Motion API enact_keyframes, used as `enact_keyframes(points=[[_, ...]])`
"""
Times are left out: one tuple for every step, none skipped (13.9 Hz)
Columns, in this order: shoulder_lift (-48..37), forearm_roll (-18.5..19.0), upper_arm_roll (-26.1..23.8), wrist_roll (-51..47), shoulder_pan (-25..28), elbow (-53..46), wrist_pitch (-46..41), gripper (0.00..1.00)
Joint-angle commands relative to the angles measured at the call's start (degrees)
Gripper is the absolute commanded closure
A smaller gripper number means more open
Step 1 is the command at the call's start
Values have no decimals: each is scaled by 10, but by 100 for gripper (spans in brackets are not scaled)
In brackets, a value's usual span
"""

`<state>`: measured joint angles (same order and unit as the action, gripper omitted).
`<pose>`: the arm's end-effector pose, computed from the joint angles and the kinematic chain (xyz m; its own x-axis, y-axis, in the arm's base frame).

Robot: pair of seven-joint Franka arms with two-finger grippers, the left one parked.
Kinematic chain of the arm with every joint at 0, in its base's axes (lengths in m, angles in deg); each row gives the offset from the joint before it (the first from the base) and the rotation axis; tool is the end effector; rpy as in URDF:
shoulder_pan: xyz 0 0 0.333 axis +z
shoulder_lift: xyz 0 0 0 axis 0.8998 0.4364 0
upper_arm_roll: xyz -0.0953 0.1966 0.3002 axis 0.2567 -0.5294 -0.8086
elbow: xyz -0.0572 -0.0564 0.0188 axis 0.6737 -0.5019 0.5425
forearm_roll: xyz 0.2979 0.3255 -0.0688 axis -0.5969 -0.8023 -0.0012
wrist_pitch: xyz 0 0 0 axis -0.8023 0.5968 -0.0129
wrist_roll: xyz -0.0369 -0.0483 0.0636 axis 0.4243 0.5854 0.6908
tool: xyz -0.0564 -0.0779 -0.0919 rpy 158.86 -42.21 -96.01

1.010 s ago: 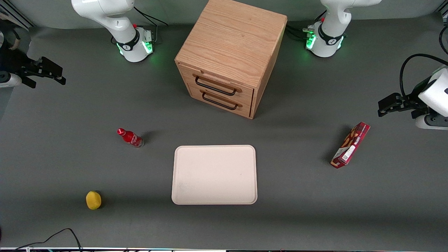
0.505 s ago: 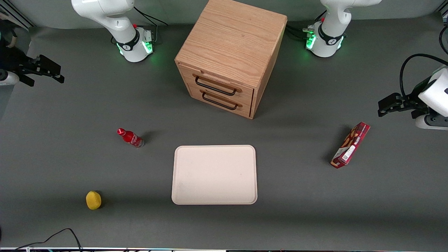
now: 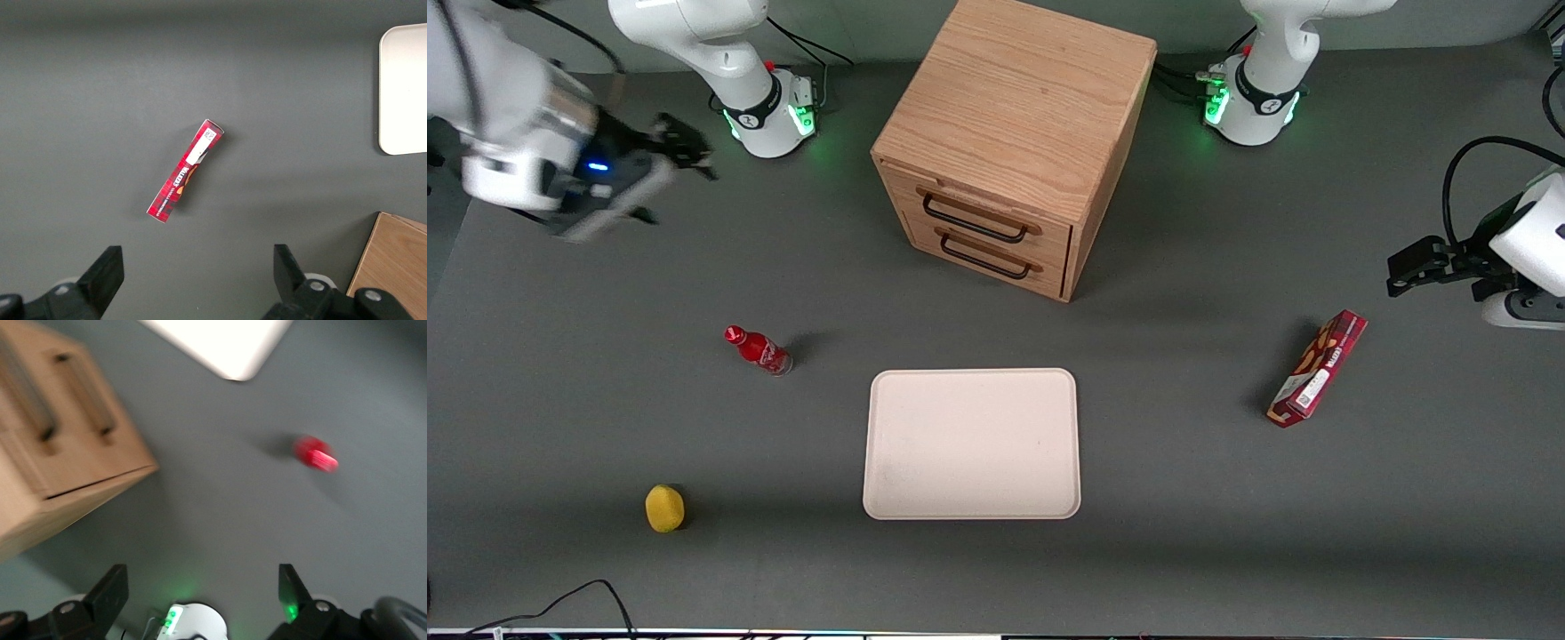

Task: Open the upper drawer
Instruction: 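Move the right gripper toward the upper drawer's black handle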

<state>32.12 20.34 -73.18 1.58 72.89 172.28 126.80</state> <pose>0.5356 0.1728 0.6147 0.7638 0.6390 -0.0914 0.6019 -0.7561 -0.2569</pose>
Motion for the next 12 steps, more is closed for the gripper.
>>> enact_keyframes(points=[[84,-73,-41,54,-1,-39,13,0],[108,-74,-71,57,-1,-54,30,0],[135,-72,-100,57,-1,-68,44,0],[161,-70,-121,57,-1,-77,57,0],[182,-73,-135,56,-1,-80,76,0],[198,-74,-149,55,2,-80,97,0],[213,-74,-160,51,7,-79,116,0],[230,-74,-166,48,10,-79,135,0],[244,-74,-177,47,10,-78,153,0],[257,-74,-184,37,11,-77,169,0],[269,-70,-188,8,18,-78,184,0],[281,-66,-198,-14,24,-79,200,0]])
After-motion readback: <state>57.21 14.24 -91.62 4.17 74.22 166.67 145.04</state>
